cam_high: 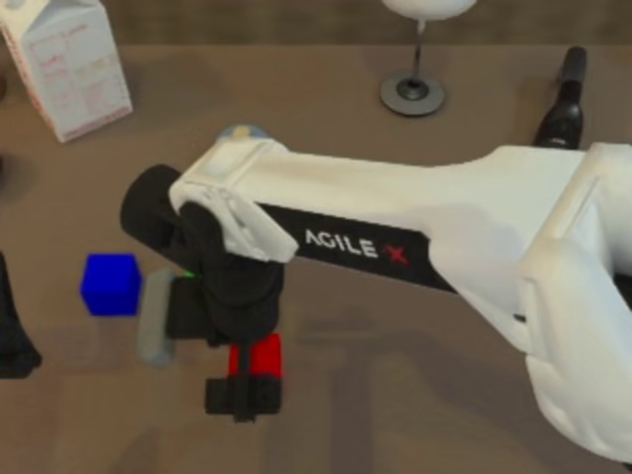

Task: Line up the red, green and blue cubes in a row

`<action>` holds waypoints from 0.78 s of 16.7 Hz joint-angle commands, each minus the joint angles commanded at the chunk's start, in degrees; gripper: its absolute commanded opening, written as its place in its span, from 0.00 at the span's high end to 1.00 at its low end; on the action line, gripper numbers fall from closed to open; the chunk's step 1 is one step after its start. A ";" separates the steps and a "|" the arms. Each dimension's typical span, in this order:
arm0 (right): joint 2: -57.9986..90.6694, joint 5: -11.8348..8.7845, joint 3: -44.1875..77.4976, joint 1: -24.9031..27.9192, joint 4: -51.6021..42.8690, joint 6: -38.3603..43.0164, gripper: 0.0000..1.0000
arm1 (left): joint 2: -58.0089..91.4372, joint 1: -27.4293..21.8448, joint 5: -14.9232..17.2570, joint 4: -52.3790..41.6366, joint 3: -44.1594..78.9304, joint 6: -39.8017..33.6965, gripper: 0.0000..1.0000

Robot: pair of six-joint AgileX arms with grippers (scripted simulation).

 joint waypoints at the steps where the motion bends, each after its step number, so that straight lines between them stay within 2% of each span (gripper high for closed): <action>1: 0.00 0.00 0.00 0.00 0.00 0.00 0.00 | 0.00 0.00 0.00 0.00 0.00 0.00 0.00; 8: -0.02 0.00 0.21 -0.06 -0.20 -0.05 0.00 | 0.00 0.00 0.00 0.00 0.00 0.00 0.00; 13: -0.93 0.04 7.73 0.18 -8.93 -0.12 0.00 | 0.00 0.00 0.00 0.00 0.00 0.00 0.00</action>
